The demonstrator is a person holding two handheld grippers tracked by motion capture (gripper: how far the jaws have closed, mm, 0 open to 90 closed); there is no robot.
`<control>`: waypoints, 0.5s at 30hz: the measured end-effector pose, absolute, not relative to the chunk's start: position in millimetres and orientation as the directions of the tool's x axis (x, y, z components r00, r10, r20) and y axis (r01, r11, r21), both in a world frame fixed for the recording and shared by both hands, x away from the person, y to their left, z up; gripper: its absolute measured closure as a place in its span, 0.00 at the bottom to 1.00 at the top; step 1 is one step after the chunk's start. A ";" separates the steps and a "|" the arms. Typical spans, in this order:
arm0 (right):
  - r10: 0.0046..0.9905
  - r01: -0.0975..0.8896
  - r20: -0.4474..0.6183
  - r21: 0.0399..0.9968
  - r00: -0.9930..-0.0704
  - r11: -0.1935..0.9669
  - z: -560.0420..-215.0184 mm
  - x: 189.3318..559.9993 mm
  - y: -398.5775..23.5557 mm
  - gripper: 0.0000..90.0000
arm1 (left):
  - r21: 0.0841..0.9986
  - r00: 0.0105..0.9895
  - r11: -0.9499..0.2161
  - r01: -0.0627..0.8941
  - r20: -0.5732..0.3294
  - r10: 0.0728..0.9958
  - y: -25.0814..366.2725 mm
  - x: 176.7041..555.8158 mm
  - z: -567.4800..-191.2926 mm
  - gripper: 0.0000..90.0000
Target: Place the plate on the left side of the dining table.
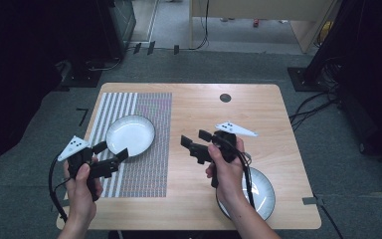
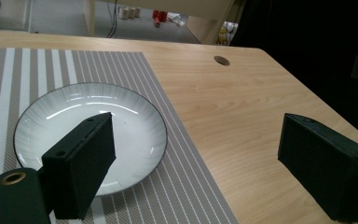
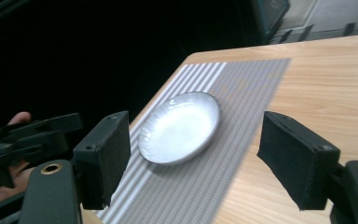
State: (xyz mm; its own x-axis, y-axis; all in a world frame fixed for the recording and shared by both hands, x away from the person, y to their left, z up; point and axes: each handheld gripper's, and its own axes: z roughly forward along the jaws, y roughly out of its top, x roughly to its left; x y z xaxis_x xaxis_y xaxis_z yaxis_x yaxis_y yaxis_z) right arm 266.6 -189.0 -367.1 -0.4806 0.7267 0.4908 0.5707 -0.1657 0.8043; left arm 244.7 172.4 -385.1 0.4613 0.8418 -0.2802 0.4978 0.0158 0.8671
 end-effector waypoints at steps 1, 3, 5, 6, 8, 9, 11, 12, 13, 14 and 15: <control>0.740 0.566 0.477 0.809 -0.475 -0.159 -367.2 259.6 -200.0 0.28 | 0.870 0.464 0.018 0.493 -0.280 0.840 171.7 237.8 -385.9 0.12; 0.751 0.556 0.465 0.816 -0.470 -0.158 -367.7 253.0 -211.7 0.28 | 0.874 0.464 0.018 0.485 -0.275 0.842 171.2 234.3 -386.4 0.12; 0.760 0.549 0.453 0.821 -0.465 -0.153 -368.1 250.0 -217.7 0.28 | 0.876 0.464 0.012 0.482 -0.267 0.845 169.9 228.5 -387.9 0.12; 0.771 0.545 0.450 0.823 -0.451 -0.161 -369.8 243.8 -229.9 0.28 | 0.878 0.463 0.012 0.478 -0.264 0.846 170.4 223.9 -389.5 0.12; 0.773 0.545 0.451 0.822 -0.446 -0.165 -371.1 240.9 -236.0 0.28 | 0.879 0.461 0.017 0.476 -0.266 0.847 171.3 222.2 -390.4 0.12; 0.780 0.543 0.446 0.824 -0.439 -0.165 -372.8 237.9 -242.0 0.28 | 0.880 0.460 0.023 0.475 -0.270 0.846 172.7 220.6 -391.5 0.12; 0.796 0.539 0.436 0.826 -0.421 -0.168 -377.3 232.5 -254.0 0.28 | 0.882 0.449 0.030 0.470 -0.268 0.852 175.5 218.1 -394.2 0.12; 0.803 0.537 0.433 0.826 -0.410 -0.171 -379.8 230.0 -259.7 0.28 | 0.883 0.446 0.035 0.469 -0.270 0.853 177.1 217.4 -396.0 0.12; 0.814 0.533 0.422 0.829 -0.398 -0.169 -382.3 227.3 -265.3 0.28 | 0.885 0.441 0.035 0.465 -0.266 0.857 178.4 216.5 -398.1 0.12; 0.845 0.518 0.381 0.842 -0.376 -0.149 -386.8 221.5 -275.7 0.27 | 0.889 0.426 0.041 0.457 -0.259 0.867 181.1 214.9 -403.5 0.12; 0.845 0.518 0.381 0.842 -0.376 -0.149 -386.8 221.5 -275.7 0.27 | 0.889 0.426 0.041 0.457 -0.259 0.867 181.1 214.9 -403.5 0.12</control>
State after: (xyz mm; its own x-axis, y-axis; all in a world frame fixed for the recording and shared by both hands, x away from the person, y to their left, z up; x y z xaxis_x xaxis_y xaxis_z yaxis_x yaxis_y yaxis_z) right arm 221.5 -275.7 -386.8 -0.3763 0.8446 0.3809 0.5178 -0.1492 0.8424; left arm 214.9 181.1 -403.5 0.4261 0.8669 -0.2587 0.4570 0.0405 0.8886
